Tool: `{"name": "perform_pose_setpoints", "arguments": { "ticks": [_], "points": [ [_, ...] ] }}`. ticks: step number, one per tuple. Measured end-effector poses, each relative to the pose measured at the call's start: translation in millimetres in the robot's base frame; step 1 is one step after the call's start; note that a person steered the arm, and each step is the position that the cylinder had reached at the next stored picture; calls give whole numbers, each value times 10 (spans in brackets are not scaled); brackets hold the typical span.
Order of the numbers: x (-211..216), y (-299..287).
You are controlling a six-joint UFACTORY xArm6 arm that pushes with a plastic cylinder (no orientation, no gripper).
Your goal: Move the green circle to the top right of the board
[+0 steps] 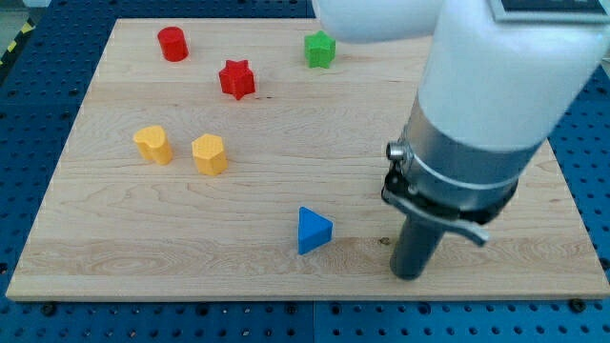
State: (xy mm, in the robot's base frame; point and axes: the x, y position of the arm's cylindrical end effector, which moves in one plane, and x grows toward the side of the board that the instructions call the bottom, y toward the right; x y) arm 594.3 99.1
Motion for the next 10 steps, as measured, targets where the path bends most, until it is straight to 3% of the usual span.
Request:
{"name": "perform_pose_setpoints", "arguments": {
  "ticks": [1, 2, 4, 7, 9, 10],
  "points": [
    [-389, 471],
    [-513, 926],
    [-440, 580],
    [-1531, 916],
    [-1235, 802],
    [-1527, 694]
  ]
}}
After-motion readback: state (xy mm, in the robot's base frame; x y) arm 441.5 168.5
